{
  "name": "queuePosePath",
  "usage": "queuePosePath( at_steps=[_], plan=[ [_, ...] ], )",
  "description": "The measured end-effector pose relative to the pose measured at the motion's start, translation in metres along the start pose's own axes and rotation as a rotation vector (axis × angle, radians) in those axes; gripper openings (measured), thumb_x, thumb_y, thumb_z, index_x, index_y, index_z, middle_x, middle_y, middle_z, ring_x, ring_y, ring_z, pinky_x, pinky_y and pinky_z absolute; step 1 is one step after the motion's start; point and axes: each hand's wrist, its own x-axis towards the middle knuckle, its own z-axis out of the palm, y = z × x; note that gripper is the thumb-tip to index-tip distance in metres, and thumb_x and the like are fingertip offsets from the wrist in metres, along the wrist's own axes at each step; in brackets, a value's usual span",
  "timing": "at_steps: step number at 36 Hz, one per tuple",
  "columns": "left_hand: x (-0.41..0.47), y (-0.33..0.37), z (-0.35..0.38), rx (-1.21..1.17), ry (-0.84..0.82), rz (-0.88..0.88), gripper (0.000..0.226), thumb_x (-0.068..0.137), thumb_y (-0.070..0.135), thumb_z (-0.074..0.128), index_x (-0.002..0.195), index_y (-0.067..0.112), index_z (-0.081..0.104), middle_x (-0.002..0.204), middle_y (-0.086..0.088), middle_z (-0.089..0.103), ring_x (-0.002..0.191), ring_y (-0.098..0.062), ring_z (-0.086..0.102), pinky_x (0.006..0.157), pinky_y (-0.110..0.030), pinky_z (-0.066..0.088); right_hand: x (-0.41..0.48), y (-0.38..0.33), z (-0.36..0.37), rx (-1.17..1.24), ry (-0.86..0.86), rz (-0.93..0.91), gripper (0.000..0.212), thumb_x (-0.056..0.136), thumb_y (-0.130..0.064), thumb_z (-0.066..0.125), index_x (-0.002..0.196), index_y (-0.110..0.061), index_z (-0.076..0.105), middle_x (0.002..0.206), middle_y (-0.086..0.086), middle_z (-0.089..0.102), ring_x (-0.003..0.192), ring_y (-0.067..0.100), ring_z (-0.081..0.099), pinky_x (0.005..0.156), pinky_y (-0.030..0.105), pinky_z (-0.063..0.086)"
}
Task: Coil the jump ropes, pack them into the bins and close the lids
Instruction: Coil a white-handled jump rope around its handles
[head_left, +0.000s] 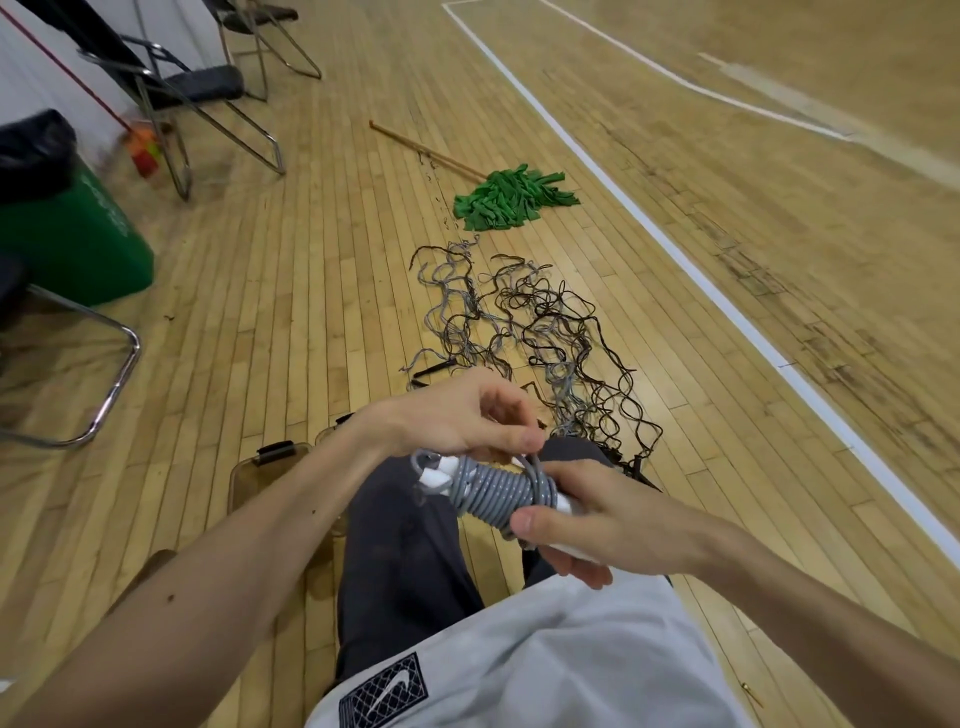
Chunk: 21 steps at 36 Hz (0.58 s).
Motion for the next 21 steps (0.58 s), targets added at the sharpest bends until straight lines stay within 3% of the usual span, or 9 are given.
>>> queuePosePath(
  at_steps=[5,9,11,14,21],
  plan=[
    [-0.002,-0.017,0.001,-0.171,0.065,0.024,0.021,0.092,0.028,0.064,0.089,0.008,0.071,0.083,-0.001,0.070,0.075,-0.015,0.064,0.068,-0.025,0.052,0.001,0.003,-0.001,0.091,0.080,-0.024,0.039,0.093,-0.045,0.059,0.100,-0.006,0.056,0.069,0.008,0.062,0.050,0.024,0.053,0.052,0.035,0.046],
    [-0.004,-0.030,0.006,-0.294,0.116,-0.023,0.029,0.096,0.034,0.064,0.096,0.007,0.072,0.090,-0.028,0.059,0.084,-0.037,0.050,0.071,-0.050,0.040,0.003,0.009,0.000,0.128,0.139,-0.029,0.035,0.090,-0.051,0.060,0.096,-0.016,0.061,0.069,0.006,0.063,0.050,0.021,0.054,0.051,0.033,0.046],
    [-0.007,-0.036,0.009,-0.277,0.125,-0.026,0.024,0.103,0.022,0.053,0.100,0.002,0.065,0.082,-0.024,0.057,0.071,-0.031,0.047,0.058,-0.041,0.039,0.003,0.011,-0.001,0.166,0.171,-0.050,0.040,0.089,-0.053,0.060,0.099,-0.014,0.061,0.069,0.004,0.063,0.050,0.018,0.054,0.049,0.029,0.046],
    [-0.010,-0.038,0.015,-0.357,0.166,-0.085,0.021,0.106,0.008,0.038,0.102,0.009,0.059,0.063,0.003,0.053,0.051,-0.009,0.040,0.046,-0.019,0.031,0.005,0.014,-0.007,0.234,0.267,-0.065,0.046,0.092,-0.050,0.060,0.106,-0.006,0.057,0.068,0.005,0.063,0.047,0.019,0.053,0.044,0.026,0.045],
    [-0.007,-0.035,0.031,-0.295,0.221,-0.059,0.035,0.107,0.020,0.042,0.120,-0.011,0.052,0.065,0.001,0.054,0.054,-0.011,0.047,0.050,-0.022,0.040,0.012,0.024,-0.008,0.342,0.423,-0.013,0.051,0.089,-0.045,0.059,0.122,-0.009,0.044,0.067,0.010,0.064,0.045,0.023,0.050,0.042,0.029,0.041]
  ],
)
